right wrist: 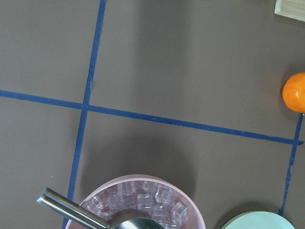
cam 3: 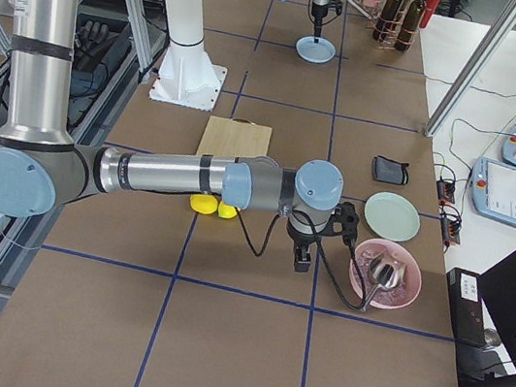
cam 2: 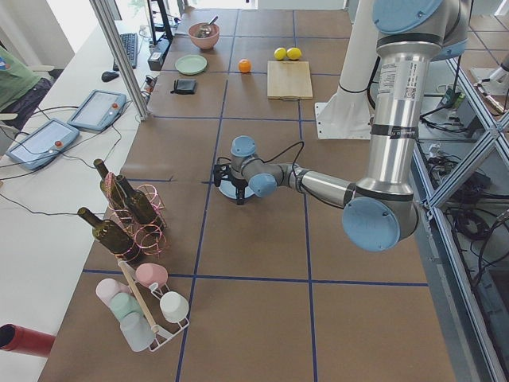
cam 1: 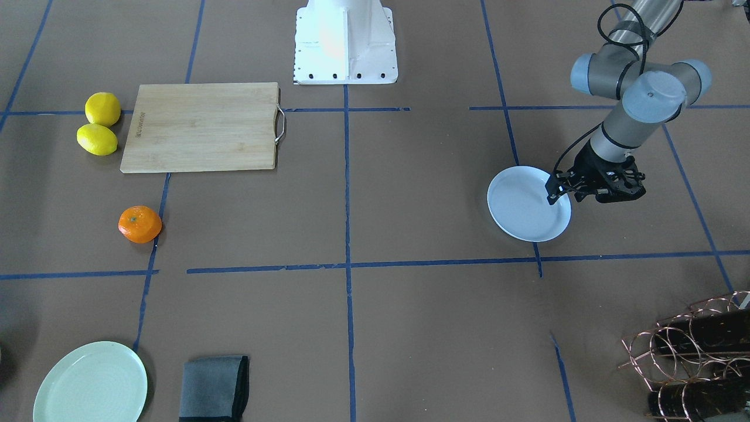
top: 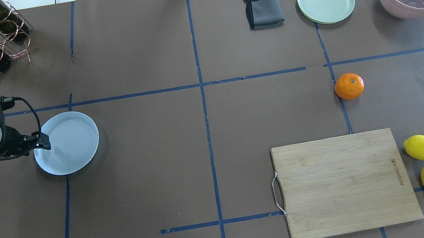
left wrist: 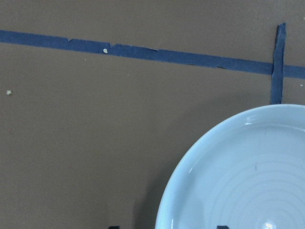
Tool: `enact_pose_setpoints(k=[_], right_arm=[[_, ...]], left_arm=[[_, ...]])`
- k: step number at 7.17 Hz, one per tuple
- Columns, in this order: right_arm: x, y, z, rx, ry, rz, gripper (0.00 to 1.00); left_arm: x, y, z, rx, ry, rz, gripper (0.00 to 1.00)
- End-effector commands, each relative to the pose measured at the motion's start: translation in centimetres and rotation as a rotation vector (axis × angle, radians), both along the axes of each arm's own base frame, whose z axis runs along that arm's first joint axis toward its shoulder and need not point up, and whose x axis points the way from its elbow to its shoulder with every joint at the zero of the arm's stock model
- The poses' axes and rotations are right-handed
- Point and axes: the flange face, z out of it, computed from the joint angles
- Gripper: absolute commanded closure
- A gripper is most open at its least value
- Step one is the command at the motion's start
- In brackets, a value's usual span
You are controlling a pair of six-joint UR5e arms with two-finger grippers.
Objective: Pick orange to plate
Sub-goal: 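Reach the left gripper to the rim of the light blue plate and grip it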
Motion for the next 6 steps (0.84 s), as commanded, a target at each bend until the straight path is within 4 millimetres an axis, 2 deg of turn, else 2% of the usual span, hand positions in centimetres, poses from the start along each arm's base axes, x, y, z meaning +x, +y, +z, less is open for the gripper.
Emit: enact_pose_setpoints(k=[1,2,4,5,6], right_arm=[[0.0,0.0,-0.28,-0.008,-0.001,0.012,0.0],[0.0,0.0,-0.28,-0.008,-0.001,0.012,0.0],[-0.01,-0.06,-0.36,-0.007,-0.003,0.012,0.0],[-0.04,-0.06,-0.4,-0.007,-0.007,0.011,0.0],[-0.05,-0.06,-0.34,-0.008,-0.009,0.011,0.0]], left_arm=[[0.07,0.08,0.12,0.001,-0.003,0.001,0.43],[0.11,0.04,0.68,-0.007,-0.011,0.001,0.45],[0.11,0.05,0.6,-0.006,-0.01,0.001,0.55],[0.09,0.06,0.37,-0.003,-0.006,0.0,0.67],[0.09,0.07,0.28,-0.002,-0.005,0.0,0.85]])
